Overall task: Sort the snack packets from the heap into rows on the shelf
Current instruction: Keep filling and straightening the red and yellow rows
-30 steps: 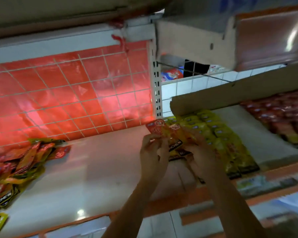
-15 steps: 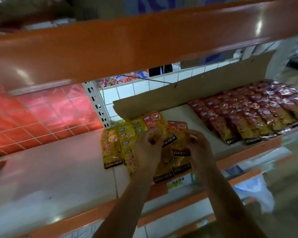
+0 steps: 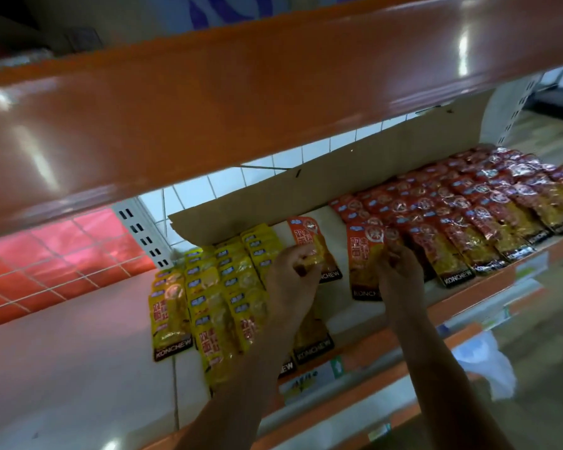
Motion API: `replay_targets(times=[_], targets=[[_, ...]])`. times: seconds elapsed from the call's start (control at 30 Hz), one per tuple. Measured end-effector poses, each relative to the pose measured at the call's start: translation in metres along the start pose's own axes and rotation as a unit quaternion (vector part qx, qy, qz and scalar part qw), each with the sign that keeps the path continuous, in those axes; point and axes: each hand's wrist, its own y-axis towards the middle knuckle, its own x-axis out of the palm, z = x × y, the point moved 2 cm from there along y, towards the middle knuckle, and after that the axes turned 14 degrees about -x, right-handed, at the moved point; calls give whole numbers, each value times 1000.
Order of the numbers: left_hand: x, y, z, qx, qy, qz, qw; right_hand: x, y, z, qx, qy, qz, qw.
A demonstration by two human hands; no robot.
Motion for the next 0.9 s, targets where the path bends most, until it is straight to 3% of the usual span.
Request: replay_targets(times=[0.27,0.6,0.9], targets=[[88,-9,18,-86,-35,-16,996,-63,91,9,-30,-3,29,999],[141,-28,29,-93,54,-14,994,-92,142,29,-15,-5,-40,999],[148,-35,39,-50,176,14,983,-89,151,32,-18,-15,-99,995]])
